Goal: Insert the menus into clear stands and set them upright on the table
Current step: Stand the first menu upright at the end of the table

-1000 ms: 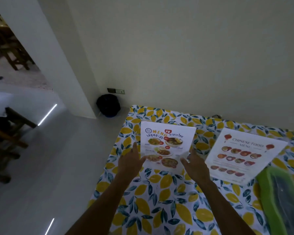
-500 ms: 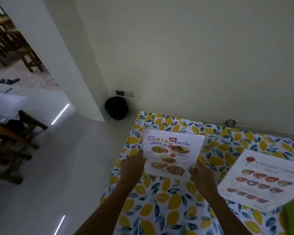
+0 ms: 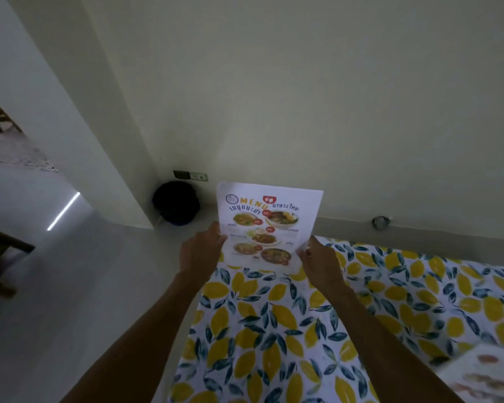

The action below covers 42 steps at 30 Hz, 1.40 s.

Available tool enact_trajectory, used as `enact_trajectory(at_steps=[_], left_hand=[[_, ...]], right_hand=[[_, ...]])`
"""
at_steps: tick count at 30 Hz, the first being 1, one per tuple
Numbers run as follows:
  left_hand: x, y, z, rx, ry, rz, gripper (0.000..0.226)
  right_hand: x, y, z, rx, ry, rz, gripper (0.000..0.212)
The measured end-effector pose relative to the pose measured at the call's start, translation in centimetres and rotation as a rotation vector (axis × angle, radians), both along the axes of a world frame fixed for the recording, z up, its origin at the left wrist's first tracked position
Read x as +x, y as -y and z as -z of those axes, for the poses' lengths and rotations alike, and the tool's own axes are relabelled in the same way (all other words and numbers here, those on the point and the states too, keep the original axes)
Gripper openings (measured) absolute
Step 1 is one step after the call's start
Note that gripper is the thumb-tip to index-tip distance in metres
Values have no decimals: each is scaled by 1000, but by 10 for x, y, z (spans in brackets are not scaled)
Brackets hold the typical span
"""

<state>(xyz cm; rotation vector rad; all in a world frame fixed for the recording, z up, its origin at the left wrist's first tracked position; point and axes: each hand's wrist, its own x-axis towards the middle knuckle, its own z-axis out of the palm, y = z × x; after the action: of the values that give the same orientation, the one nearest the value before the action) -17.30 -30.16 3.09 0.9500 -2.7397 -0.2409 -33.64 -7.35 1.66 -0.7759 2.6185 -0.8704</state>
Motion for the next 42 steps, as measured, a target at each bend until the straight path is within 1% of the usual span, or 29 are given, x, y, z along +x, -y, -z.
enact_trajectory(at_steps=[3,6,9,11,15,22,27,31,35,38,42], left_hand=[[-18,28,12,43,-13,6,32],[-31,46,21,43,-16,17,35],[-43,56,26,44,-18,37,38],[-50,62,28,66,-8,27,36],[-60,68,34,107,17,7,26],[-66,72,45,166,11,11,27],[-67,68,42,239,10,-2,27],[-64,65,37,241,45,16,32],[-62,62,27,238,81,16,39],[-57,56,17,187,106,-7,48],[-40,39,7,-48,223,-107,65]], right_hand=[[-19,27,5,-8,22,15,25],[-32,46,12,-5,40,32,19],[-42,58,15,2,56,49,26],[-47,63,16,11,66,61,28],[-50,71,23,34,82,77,22],[-53,77,27,90,62,90,31],[-51,74,31,81,114,92,32],[-51,71,26,149,104,59,27],[-50,64,19,187,86,29,32],[-47,55,11,205,81,27,41],[-37,38,-1,232,64,26,51]])
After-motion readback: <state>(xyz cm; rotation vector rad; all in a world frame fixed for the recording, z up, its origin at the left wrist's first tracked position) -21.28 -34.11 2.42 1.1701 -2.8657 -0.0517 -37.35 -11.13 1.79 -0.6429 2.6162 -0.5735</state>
